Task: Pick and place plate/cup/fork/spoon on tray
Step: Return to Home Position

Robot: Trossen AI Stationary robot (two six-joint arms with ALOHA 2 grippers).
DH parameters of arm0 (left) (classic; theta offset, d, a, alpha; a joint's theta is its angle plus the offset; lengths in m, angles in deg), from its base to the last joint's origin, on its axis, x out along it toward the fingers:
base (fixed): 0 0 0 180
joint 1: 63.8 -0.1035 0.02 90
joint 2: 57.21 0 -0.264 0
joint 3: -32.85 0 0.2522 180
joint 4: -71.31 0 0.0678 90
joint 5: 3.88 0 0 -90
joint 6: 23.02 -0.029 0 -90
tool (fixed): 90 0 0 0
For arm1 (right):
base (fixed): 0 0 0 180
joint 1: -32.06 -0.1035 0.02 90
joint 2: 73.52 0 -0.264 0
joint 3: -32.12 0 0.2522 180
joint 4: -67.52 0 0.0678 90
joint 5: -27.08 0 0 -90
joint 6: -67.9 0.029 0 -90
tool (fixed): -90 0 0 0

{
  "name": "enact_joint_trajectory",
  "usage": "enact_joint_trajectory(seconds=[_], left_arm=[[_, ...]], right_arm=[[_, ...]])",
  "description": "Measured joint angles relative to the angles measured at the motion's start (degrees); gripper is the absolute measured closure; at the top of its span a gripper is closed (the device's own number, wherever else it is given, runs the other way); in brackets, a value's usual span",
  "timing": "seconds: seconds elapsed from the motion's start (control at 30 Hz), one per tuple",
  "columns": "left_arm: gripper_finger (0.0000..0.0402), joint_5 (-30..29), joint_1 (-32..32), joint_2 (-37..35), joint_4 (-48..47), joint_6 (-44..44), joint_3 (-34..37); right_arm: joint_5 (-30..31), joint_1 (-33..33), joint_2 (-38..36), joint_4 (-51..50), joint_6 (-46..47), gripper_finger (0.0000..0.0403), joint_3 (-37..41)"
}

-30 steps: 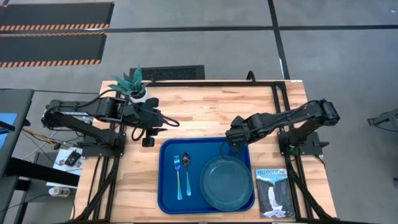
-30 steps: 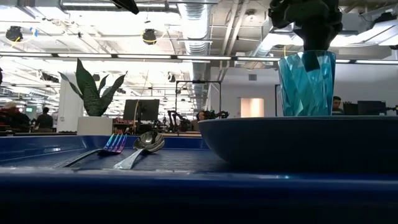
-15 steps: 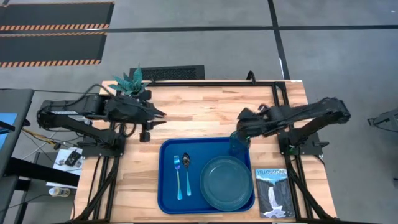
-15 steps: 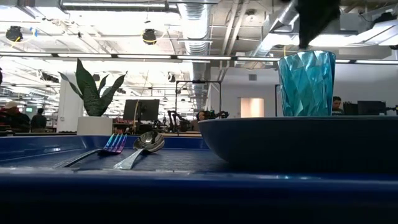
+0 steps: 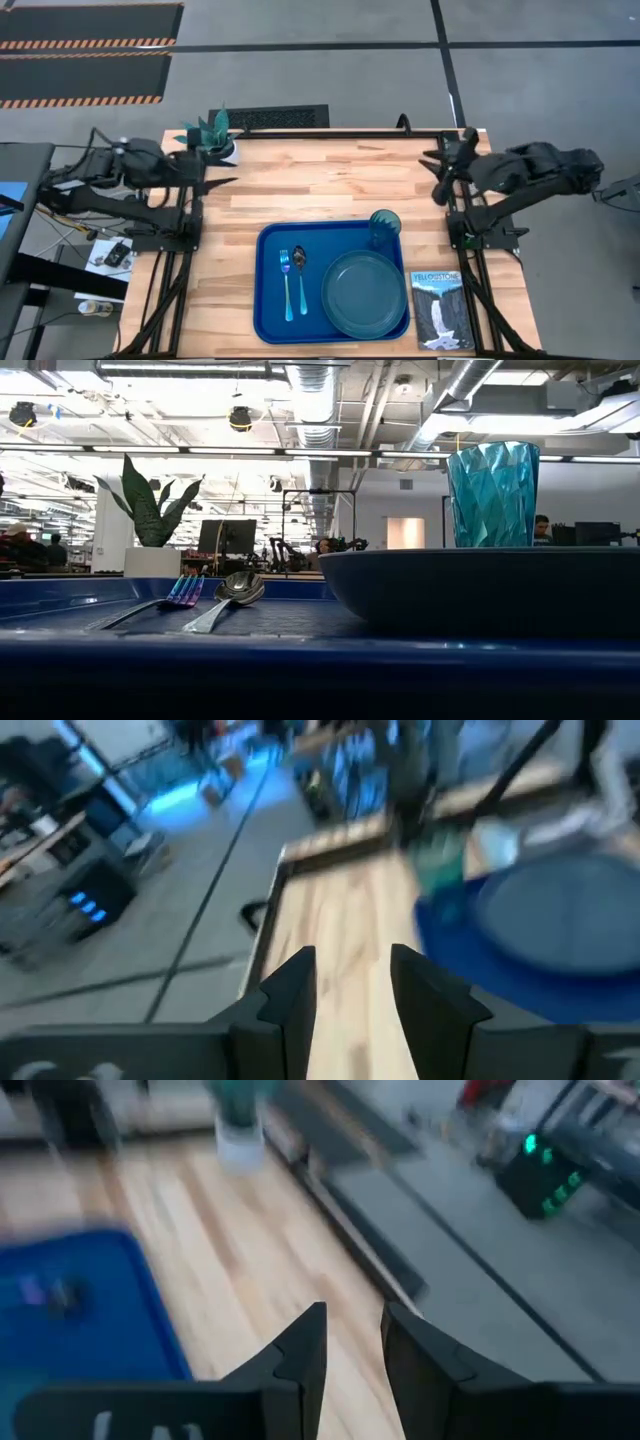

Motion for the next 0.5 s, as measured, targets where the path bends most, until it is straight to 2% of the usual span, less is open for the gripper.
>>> enact_joint_trajectory(seconds=[0.07,0.13,0.2,0.3,0.37,0.5], left_arm=[[0.0283,6.8,-2.8,-3.8,3.6,1.0,4.1],[0.0283,12.2,-5.6,-8.8,8.1,3.4,10.1],[0.0283,13.4,-8.2,-14.4,14.1,6.6,17.2],[0.0283,12.7,-11.8,-21.3,24.0,12.3,26.3],[0.0283,13.1,-13.8,-24.8,27.2,16.3,31.6],[0.0283,18.0,-16.1,-30.3,31.8,23.1,41.4]], right_arm=[[-1.3,0.9,-5.4,9.1,-3.4,0.0280,5.7],[-6.5,2.0,-11.6,18.7,-7.6,0.0280,13.0],[-11.3,3.1,-19.1,28.7,-9.7,0.0280,20.5],[-12.2,5.4,-29.6,40.8,-9.7,0.0280,31.0],[-13.0,7.0,-36.3,46.0,-8.6,0.0280,37.0],[-23.3,8.8,-46.0,53.5,-6.8,0.0280,49.2]])
